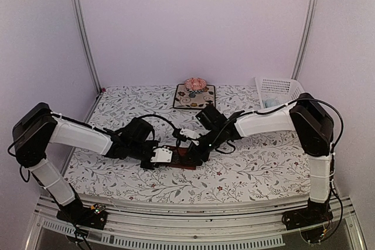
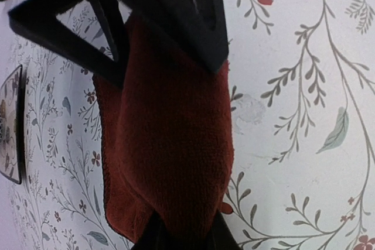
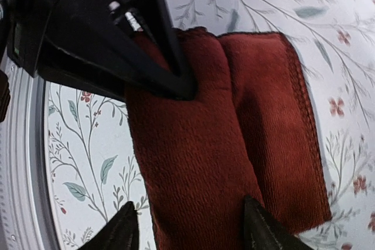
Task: Roll the towels
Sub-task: Roll the towel at the center of the board, then pick up the towel from the center of the board, then place the towel in the storage box.
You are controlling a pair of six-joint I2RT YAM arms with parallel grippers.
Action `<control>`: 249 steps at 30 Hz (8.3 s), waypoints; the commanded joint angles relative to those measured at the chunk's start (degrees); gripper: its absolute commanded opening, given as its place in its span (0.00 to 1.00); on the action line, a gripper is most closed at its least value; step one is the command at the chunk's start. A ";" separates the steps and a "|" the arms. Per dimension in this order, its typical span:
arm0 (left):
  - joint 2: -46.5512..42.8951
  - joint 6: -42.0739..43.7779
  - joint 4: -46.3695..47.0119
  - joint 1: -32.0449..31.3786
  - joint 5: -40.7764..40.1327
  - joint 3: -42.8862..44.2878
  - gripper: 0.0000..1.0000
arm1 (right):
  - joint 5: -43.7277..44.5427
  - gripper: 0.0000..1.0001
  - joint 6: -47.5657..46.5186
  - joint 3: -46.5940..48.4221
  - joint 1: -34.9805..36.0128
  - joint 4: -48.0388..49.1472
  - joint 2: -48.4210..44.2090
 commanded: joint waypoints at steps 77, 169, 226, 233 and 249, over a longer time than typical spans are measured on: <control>32.68 -88.11 11.26 13.53 44.94 15.01 0.02 | 22.67 0.79 85.59 -36.65 2.70 62.63 -5.45; 11.37 -64.16 -9.64 30.89 51.99 18.92 0.86 | 6.19 0.31 33.66 -0.17 -29.94 0.75 -26.32; 10.27 -51.86 -19.50 31.38 49.23 22.40 0.97 | 11.09 0.24 16.94 9.35 -36.25 -17.73 -10.71; 10.92 -51.61 -19.73 31.44 49.31 22.49 0.97 | 10.28 0.25 19.26 9.43 -35.49 -15.60 -11.75; 11.34 -51.16 -20.27 31.49 49.62 22.84 0.97 | -3.05 0.27 21.95 10.29 -42.63 -10.17 -18.16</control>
